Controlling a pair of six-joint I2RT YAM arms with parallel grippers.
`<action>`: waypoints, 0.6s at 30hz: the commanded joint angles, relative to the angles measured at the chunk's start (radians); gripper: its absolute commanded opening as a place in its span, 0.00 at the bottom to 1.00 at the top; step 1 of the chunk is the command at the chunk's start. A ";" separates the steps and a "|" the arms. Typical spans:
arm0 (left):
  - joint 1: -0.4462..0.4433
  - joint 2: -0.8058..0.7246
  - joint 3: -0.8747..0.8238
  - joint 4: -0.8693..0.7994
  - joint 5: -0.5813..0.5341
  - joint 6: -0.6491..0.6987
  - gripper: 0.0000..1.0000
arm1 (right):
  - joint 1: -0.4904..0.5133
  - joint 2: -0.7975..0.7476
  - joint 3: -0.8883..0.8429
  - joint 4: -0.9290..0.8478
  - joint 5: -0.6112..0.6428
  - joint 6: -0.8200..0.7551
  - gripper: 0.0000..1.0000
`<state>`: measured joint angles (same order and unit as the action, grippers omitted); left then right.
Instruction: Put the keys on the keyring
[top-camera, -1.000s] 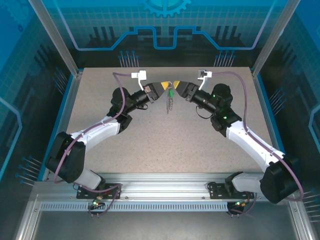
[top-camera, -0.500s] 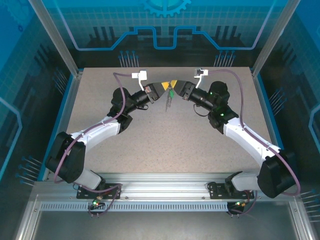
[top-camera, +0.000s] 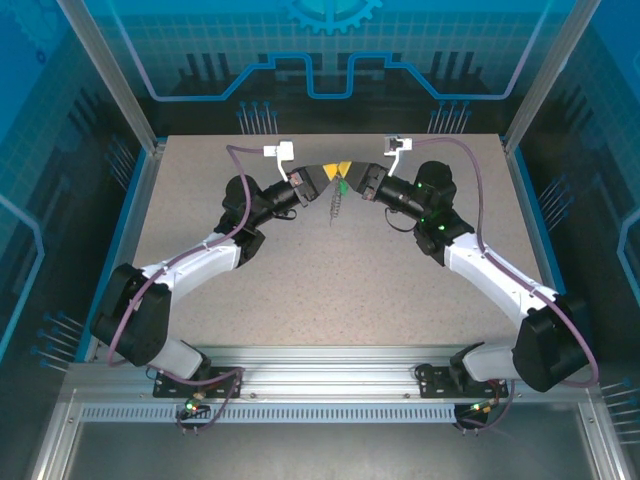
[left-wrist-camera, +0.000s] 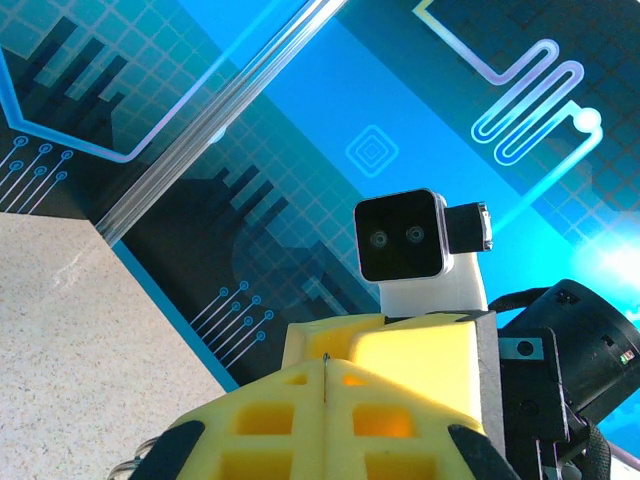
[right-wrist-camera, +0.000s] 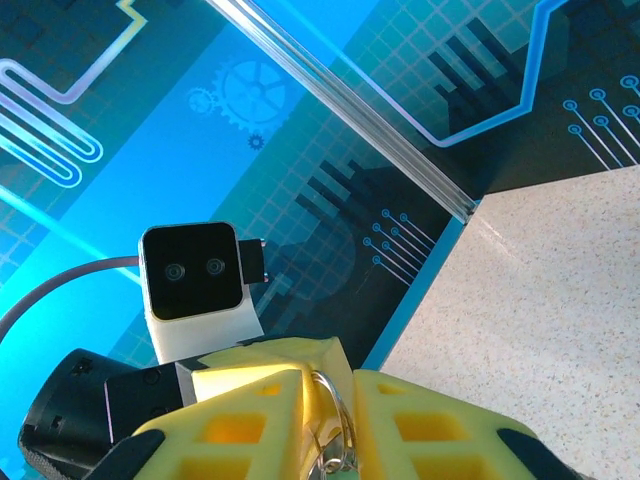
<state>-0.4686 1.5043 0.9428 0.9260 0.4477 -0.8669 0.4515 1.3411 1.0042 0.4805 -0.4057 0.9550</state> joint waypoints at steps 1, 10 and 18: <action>-0.007 -0.026 0.010 0.056 -0.009 -0.005 0.00 | 0.010 0.007 0.018 0.025 -0.018 0.002 0.20; -0.007 -0.026 0.011 0.055 -0.007 -0.002 0.00 | 0.009 0.004 0.009 0.027 -0.022 0.003 0.09; -0.008 -0.022 0.011 0.054 0.000 -0.006 0.00 | 0.009 0.021 0.025 0.040 -0.048 0.005 0.05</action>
<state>-0.4686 1.5040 0.9428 0.9260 0.4408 -0.8665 0.4507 1.3430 1.0042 0.4854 -0.4095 0.9543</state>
